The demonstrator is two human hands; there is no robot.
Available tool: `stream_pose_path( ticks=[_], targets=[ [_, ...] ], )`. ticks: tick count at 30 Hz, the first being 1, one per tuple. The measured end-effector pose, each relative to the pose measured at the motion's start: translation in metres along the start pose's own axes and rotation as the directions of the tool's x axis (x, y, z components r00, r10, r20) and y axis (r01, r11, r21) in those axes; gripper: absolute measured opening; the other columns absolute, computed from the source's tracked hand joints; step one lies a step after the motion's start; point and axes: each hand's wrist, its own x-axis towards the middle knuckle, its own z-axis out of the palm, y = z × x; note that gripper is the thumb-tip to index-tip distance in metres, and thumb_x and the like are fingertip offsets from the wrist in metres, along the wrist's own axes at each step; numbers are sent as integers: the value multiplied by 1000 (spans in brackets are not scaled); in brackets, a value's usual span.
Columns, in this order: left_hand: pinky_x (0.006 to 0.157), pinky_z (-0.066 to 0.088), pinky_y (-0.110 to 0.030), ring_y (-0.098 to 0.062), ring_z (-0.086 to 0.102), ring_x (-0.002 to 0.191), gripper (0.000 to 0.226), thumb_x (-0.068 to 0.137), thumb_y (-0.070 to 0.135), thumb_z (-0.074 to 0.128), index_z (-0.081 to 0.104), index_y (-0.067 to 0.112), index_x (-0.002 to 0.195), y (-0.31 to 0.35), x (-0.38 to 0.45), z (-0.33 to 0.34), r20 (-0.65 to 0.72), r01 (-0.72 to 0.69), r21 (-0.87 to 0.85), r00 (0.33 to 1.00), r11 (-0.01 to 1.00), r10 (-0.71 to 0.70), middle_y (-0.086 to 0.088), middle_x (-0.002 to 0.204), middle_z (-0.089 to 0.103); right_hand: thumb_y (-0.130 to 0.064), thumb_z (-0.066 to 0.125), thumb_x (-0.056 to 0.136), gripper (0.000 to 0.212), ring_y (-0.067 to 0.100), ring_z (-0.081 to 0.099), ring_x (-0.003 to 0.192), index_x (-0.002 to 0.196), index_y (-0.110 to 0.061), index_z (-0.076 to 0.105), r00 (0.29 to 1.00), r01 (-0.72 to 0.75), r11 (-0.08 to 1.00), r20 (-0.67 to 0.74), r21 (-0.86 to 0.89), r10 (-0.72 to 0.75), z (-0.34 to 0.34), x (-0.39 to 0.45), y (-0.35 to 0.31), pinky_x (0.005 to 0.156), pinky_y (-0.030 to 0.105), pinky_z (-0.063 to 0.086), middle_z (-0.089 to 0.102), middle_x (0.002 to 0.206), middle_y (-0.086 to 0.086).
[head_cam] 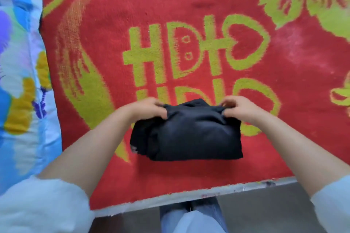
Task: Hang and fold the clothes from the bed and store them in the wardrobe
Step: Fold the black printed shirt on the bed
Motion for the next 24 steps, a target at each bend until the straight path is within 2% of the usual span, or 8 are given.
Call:
stream_pose_path(
  ticks=[3,6,8,10,15,19,21,24],
  targets=[
    [81,42,-31,-25,55,98,22,84,18,57,57,10,105,-7,28,-1,-514,37,113,858,993,27,-10,104,60,-24,56,89,42,28,49,116,125,-4,49,853,4,999,-522,-34,-21,16,12,7,93,27,35,56,122,13],
    [102,37,-43,-35,50,119,39,87,22,43,56,-1,116,-18,11,49,-789,-71,310,538,948,298,-18,123,57,-32,41,87,46,35,38,127,124,-5,50,692,225,909,-599,-351,-403,63,-14,13,107,47,26,50,131,17],
    [101,30,-56,-36,43,125,44,83,24,38,55,-1,116,-25,-3,93,-739,-152,488,451,859,500,-21,125,56,-29,36,90,36,30,32,128,122,-16,47,624,301,778,-502,-552,-598,98,-30,18,107,51,17,46,135,11],
    [101,31,-57,-30,33,128,46,83,29,37,45,7,123,-35,-2,122,-635,-99,608,534,788,557,-18,129,54,-34,23,98,36,28,31,129,126,-22,43,681,254,711,-401,-656,-613,117,-30,26,105,52,14,48,137,8],
    [84,38,-68,-41,48,121,56,82,44,34,46,15,128,-46,33,122,-557,95,574,773,814,303,-15,132,54,-56,16,85,64,33,24,139,138,-30,40,921,83,739,-232,-668,-313,104,15,28,108,54,-1,33,149,3],
    [106,9,-64,-39,5,141,80,78,67,33,23,26,146,-47,33,120,-639,157,313,765,937,85,-13,155,9,-60,22,92,61,24,-7,144,146,-36,12,959,-84,773,-261,-628,-108,69,32,34,112,50,-6,1,157,-3],
    [111,3,-53,-30,-10,142,102,74,69,52,-2,27,148,-47,24,118,-614,222,-19,767,975,-187,-11,155,-11,-53,40,91,68,26,1,143,148,-25,14,913,-154,888,-406,-433,-39,59,22,44,114,45,5,6,156,5],
    [112,16,-41,-30,8,142,117,68,60,68,-9,21,148,-47,13,113,-520,198,-308,784,931,-339,-16,153,1,-42,59,86,71,27,33,132,141,-10,30,830,-219,945,-462,244,312,70,-1,51,106,35,28,35,144,13]
  ],
)
